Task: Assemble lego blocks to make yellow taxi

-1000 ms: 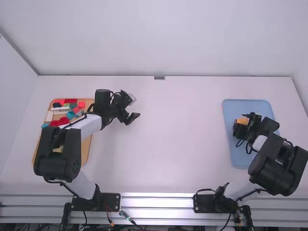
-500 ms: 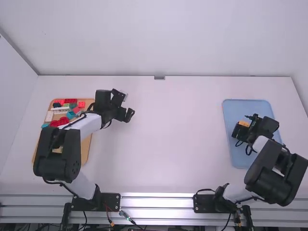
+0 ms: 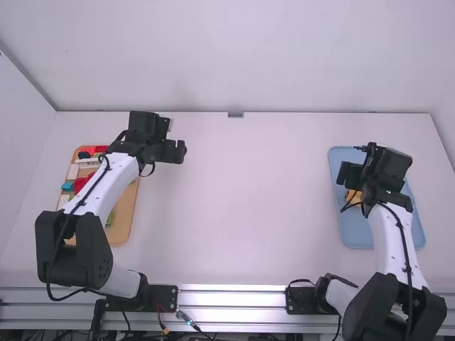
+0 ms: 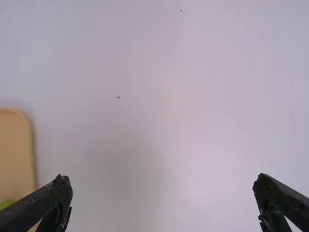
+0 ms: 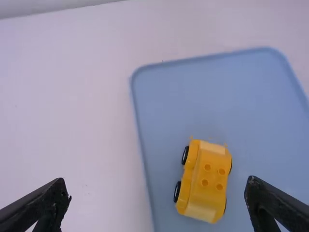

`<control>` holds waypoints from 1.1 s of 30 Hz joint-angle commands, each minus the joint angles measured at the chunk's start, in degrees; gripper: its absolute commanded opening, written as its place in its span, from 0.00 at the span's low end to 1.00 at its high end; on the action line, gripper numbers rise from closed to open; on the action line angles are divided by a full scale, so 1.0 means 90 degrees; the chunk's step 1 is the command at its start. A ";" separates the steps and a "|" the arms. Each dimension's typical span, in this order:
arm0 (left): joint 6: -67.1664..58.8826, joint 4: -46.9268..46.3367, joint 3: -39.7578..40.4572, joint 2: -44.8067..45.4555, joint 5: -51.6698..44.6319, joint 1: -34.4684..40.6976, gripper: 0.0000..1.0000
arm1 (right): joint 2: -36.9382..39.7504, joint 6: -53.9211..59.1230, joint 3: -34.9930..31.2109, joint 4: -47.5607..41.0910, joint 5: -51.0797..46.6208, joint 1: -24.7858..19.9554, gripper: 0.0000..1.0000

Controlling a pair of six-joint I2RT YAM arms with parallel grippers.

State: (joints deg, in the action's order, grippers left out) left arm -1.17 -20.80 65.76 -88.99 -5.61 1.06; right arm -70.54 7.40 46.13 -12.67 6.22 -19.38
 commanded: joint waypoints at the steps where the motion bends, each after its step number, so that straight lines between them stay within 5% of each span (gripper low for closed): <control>1: 0.0130 0.0095 -0.0233 0.0330 0.0362 -0.0118 0.92 | 0.0245 -0.0318 -0.0265 0.0097 -0.0321 0.0185 0.92; 19: 0.0130 0.1834 -0.1972 0.2069 0.0623 -0.0118 0.65 | 0.2217 -0.0822 -0.2236 0.1407 -0.0691 0.2153 0.61; 33: 0.0130 0.2311 -0.3994 0.4092 0.0623 -0.0118 0.33 | 0.4298 -0.0822 -0.4317 0.1407 -0.0691 0.2153 0.28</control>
State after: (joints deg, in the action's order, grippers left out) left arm 0.05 -0.10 31.62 -54.63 -0.23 0.05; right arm -33.54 0.30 9.15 -0.14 0.23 0.10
